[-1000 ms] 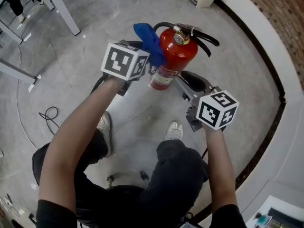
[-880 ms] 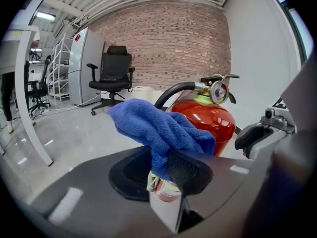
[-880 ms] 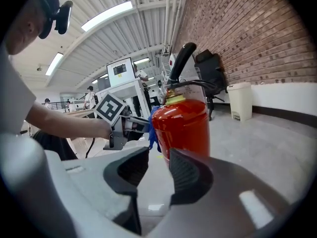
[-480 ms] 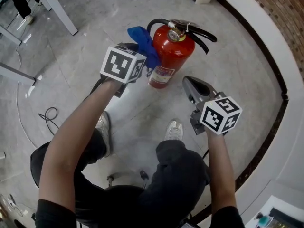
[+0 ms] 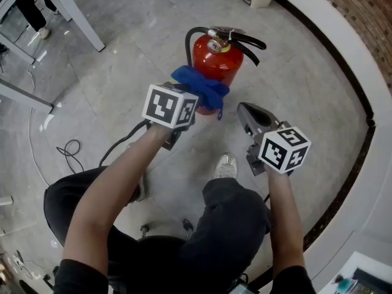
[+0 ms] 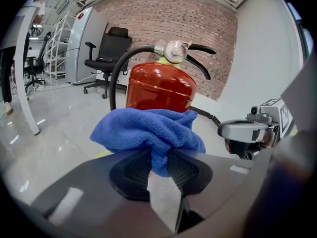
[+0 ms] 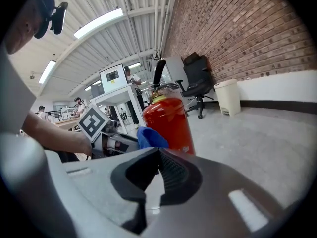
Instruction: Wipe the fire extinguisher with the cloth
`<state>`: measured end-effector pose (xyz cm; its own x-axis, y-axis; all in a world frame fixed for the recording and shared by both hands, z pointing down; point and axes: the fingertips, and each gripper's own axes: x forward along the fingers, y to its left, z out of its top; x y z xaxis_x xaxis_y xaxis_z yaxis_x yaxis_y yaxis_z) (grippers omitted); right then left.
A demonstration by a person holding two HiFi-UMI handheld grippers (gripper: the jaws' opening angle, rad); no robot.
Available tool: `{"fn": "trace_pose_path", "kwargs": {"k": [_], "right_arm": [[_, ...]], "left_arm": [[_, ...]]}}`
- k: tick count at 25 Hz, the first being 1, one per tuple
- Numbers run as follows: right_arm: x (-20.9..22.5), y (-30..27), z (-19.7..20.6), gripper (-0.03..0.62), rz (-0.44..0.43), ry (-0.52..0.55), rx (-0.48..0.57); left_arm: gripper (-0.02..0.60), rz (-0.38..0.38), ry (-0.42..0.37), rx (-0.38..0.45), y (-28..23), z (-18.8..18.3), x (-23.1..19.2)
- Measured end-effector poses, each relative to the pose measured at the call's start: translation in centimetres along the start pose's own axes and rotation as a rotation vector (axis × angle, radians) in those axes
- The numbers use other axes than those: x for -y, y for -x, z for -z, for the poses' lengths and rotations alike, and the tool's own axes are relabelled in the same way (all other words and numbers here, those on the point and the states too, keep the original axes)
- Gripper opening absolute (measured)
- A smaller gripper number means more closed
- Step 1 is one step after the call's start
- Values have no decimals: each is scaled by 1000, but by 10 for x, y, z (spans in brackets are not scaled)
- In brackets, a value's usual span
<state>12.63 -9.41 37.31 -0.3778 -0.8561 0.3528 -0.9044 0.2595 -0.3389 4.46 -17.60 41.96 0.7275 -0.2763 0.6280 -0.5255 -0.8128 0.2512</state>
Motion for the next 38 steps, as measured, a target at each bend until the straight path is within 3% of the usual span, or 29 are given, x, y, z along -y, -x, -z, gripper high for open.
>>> {"fn": "trace_pose_path", "kwargs": {"k": [9, 15, 20, 27, 38], "right_arm": [[13, 32, 11, 3, 33, -23, -4], [24, 37, 28, 3, 55, -34, -35], [22, 22, 33, 3, 48, -43, -45], [8, -17, 26, 3, 19, -25, -61], [3, -43, 27, 3, -11, -32, -83]], "left_arm": [[92, 63, 65, 53, -39, -4, 66], [92, 24, 48, 66, -55, 4, 64], [92, 19, 72, 27, -51, 25, 43], [92, -53, 55, 4, -30, 36, -8], [92, -153, -40, -14, -31, 6, -93]]}}
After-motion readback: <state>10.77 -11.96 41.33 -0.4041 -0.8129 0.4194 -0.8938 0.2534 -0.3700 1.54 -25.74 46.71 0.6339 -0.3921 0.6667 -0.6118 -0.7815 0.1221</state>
